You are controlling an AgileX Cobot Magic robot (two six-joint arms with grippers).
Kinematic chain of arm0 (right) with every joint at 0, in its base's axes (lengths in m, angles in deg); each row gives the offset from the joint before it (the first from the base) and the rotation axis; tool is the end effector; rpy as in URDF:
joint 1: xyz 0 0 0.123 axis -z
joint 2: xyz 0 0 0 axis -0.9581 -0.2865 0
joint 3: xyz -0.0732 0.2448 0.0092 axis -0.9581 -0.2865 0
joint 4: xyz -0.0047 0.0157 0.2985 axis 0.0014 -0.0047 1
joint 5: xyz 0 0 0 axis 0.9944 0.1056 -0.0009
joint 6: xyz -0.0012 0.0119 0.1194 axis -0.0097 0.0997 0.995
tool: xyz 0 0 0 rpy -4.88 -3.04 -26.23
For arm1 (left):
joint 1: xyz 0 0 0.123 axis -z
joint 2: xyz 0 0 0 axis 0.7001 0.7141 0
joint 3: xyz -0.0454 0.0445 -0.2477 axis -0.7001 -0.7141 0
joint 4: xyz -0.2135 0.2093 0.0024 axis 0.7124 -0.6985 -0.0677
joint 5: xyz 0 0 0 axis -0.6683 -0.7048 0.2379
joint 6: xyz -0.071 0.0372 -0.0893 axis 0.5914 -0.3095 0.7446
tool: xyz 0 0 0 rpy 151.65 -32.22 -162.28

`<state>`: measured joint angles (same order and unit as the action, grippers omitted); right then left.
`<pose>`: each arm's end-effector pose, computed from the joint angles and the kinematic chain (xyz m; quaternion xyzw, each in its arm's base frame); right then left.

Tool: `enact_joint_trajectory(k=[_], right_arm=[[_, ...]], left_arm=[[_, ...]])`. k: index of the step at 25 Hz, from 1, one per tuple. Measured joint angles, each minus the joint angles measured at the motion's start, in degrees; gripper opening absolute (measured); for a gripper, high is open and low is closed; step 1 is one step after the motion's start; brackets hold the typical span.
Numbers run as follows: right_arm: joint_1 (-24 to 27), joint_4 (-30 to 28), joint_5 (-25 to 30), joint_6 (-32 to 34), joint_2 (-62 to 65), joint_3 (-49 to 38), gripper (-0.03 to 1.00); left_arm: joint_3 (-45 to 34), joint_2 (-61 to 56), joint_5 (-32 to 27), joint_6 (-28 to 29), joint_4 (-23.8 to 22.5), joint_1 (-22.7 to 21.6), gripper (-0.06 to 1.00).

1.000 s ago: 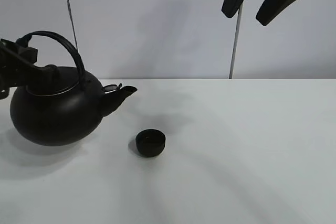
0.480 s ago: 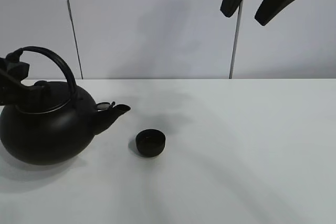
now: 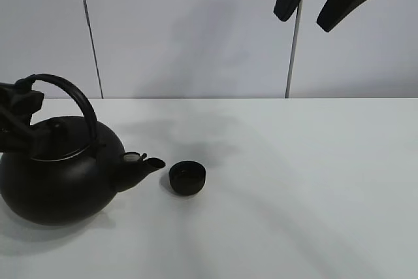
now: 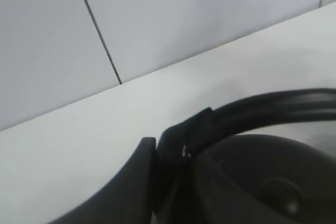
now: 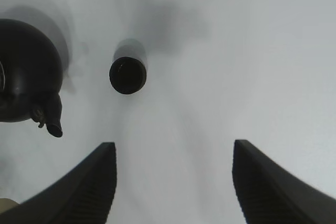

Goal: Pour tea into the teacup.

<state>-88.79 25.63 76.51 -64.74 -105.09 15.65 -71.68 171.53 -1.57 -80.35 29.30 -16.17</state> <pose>0.3915 0.1385 0.2775 -0.1699 0.9620 0.1410 0.1607 0.2515 -0.1064 0.0777 0.2180 0.7644 0.0038 0.6068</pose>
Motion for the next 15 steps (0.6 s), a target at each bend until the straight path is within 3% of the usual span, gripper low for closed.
enact_joint_trajectory(k=[5,12,15], right_arm=[[0.0,0.0,0.0,0.0,0.0,0.0,0.44],[0.0,0.3,-0.9,0.0,0.0,0.0,0.44],[0.0,1.1,-1.4,0.0,0.0,0.0,0.44]], left_arm=[[-0.1,0.0,-0.3,0.2,-1.2,0.0,0.11],[-0.3,0.0,-1.2,0.3,8.1,0.0,0.11],[-0.3,0.0,-1.2,1.1,8.7,0.0,0.11]])
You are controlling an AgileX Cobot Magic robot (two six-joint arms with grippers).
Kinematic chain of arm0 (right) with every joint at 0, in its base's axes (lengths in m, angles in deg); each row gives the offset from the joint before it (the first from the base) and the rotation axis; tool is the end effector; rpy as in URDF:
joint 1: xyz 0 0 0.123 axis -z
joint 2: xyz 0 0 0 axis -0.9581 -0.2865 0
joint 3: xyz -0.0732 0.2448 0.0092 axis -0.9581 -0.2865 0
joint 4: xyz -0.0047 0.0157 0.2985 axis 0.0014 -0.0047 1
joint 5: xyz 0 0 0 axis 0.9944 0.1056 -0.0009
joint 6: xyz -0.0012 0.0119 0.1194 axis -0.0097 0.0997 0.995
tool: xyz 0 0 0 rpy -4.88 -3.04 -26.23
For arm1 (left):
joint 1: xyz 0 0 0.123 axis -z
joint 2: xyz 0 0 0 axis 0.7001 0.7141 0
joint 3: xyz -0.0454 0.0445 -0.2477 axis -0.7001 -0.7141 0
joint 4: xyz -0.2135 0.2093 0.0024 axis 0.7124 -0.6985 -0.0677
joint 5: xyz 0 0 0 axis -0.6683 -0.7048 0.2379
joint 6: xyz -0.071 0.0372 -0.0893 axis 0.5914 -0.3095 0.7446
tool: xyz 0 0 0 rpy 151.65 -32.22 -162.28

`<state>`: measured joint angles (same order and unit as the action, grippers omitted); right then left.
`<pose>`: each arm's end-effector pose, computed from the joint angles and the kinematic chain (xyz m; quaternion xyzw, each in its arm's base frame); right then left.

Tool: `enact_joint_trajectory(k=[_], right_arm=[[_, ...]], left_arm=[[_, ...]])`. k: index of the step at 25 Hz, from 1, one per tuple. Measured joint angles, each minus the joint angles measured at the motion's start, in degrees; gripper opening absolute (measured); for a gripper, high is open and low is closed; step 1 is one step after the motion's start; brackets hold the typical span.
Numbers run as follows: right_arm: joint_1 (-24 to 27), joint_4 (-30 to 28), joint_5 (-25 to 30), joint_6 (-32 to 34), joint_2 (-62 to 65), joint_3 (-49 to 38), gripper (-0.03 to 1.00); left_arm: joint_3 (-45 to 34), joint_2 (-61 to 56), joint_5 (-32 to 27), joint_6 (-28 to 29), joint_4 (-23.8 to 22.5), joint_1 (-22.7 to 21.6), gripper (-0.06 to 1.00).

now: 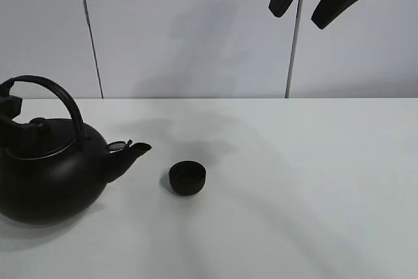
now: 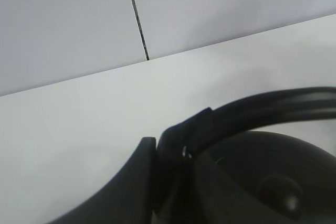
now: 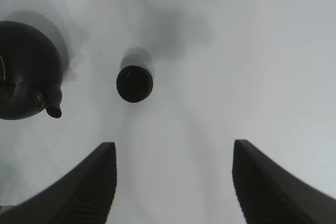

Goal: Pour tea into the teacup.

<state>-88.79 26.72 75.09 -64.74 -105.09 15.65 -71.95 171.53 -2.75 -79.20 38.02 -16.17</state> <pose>0.3937 0.1410 0.2791 -0.1660 0.9592 0.1508 0.1719 0.2520 -0.0919 0.0723 0.1430 0.7945 0.0163 0.5900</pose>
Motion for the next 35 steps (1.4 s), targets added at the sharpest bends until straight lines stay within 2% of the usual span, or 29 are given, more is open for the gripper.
enact_joint_trajectory(k=[7,20,35], right_arm=[[0.0,0.2,0.0,0.0,0.0,0.0,0.44],[0.0,0.4,0.0,-0.1,0.0,0.0,0.44],[0.0,0.4,0.0,-0.4,0.0,0.0,0.44]], left_arm=[[0.0,0.0,0.4,-0.5,-4.5,0.1,0.11],[0.0,5.0,5.7,1.2,-4.1,0.1,0.11],[0.0,5.0,3.9,1.3,-4.3,0.1,0.11]])
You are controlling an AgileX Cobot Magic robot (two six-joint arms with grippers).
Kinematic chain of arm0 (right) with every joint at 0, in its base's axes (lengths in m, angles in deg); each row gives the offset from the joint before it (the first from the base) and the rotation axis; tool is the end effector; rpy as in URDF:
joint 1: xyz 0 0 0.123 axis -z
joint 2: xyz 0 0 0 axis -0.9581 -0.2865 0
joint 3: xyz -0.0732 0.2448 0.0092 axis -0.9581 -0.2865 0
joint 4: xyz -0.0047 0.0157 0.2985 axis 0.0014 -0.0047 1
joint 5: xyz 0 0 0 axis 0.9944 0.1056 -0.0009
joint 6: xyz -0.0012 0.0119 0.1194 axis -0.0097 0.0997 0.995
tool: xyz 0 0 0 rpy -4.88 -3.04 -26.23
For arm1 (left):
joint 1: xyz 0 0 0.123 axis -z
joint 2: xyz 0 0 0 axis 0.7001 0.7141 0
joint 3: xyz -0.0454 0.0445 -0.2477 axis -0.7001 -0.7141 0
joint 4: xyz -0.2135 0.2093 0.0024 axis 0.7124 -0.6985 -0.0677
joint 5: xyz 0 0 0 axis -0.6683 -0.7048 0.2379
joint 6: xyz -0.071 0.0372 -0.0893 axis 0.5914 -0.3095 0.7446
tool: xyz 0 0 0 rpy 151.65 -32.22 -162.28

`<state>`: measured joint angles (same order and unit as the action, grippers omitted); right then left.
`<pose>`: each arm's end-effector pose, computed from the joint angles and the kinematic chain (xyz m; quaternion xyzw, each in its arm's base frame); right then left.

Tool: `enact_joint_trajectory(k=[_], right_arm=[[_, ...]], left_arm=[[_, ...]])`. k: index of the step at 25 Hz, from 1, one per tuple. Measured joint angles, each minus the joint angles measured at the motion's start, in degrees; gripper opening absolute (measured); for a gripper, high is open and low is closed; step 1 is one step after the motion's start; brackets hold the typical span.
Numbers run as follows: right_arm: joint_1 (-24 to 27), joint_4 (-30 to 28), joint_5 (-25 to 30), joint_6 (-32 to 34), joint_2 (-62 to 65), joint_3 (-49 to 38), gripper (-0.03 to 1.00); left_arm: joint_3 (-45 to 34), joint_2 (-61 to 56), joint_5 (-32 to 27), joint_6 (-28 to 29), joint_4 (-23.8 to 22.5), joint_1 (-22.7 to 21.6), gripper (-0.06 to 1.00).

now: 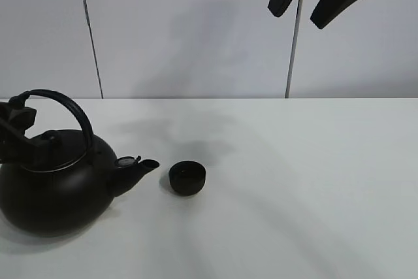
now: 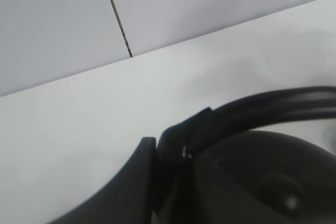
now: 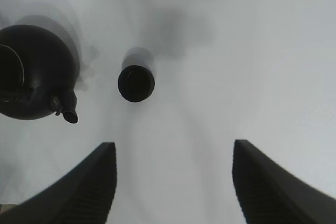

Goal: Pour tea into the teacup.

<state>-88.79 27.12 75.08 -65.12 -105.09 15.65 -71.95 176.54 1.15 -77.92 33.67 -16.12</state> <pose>0.3936 0.1417 0.2794 -0.1685 0.9583 0.1536 0.1721 0.2491 -0.0962 0.0578 0.1756 0.7901 0.0133 0.5872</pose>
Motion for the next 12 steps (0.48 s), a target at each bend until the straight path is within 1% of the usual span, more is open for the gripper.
enact_joint_trajectory(k=[5,12], right_arm=[[0.0,0.0,0.0,0.0,0.0,0.0,0.44],[0.0,0.0,0.0,0.0,0.0,0.0,0.44]], left_arm=[[0.0,0.0,-3.0,0.0,0.0,0.0,0.11],[0.0,0.0,-3.9,0.2,-1.2,0.0,0.11]])
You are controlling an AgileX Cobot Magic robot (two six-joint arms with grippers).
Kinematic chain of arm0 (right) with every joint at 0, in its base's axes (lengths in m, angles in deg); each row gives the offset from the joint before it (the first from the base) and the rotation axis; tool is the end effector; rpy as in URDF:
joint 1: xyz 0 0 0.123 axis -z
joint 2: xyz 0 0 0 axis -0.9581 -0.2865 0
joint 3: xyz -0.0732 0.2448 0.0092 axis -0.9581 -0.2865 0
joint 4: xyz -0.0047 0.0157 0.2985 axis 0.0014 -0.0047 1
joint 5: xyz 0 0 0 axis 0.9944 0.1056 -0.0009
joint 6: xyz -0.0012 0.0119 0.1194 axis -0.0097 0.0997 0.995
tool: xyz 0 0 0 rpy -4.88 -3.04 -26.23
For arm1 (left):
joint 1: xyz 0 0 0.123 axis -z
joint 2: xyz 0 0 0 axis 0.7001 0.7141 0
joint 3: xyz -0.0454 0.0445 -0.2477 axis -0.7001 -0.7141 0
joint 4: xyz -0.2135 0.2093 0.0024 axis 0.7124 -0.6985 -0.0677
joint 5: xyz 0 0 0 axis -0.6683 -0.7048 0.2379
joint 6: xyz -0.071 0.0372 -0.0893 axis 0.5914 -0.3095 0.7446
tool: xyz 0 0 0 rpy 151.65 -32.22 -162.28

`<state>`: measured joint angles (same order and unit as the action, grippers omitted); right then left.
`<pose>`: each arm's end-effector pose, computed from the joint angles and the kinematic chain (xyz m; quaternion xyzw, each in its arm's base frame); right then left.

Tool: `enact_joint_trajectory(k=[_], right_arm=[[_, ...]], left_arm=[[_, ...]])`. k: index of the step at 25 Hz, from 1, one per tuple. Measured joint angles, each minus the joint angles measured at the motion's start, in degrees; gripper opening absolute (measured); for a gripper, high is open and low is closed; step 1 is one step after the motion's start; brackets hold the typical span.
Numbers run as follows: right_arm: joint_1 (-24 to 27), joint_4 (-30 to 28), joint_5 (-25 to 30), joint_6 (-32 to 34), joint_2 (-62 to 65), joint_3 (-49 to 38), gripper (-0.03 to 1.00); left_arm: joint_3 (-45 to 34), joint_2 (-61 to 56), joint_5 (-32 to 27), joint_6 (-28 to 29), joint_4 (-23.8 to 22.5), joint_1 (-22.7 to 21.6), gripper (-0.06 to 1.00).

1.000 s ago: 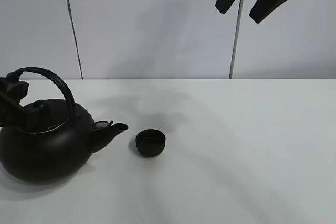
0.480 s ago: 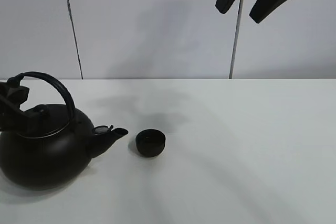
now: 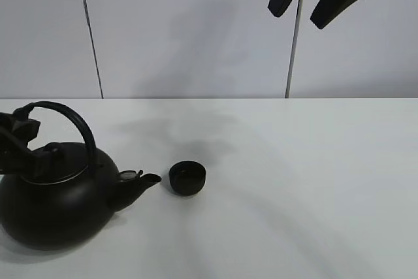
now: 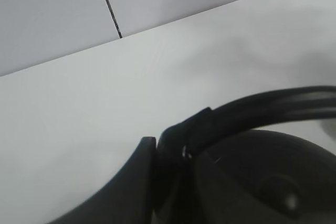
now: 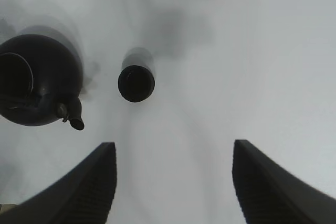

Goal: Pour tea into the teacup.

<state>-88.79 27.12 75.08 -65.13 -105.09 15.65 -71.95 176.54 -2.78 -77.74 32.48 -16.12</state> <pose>0.3936 0.1417 0.2794 -0.1686 0.9583 0.1536 0.1721 0.2459 -0.0984 0.0503 0.1902 0.8063 0.0057 0.5601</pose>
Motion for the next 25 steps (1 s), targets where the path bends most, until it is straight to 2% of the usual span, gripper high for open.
enact_joint_trajectory(k=[13,21,25], right_arm=[[0.0,0.0,0.0,-0.1,0.0,0.0,0.44],[0.0,0.0,0.0,-0.2,0.0,0.0,0.44],[0.0,0.0,0.0,-0.2,0.0,0.0,0.44]], left_arm=[[0.3,-0.2,-2.0,1.1,-1.5,-0.1,0.11],[0.6,-0.4,-3.2,4.0,-2.0,-0.1,0.25],[0.6,-0.5,-4.7,5.7,-2.1,-0.1,0.28]])
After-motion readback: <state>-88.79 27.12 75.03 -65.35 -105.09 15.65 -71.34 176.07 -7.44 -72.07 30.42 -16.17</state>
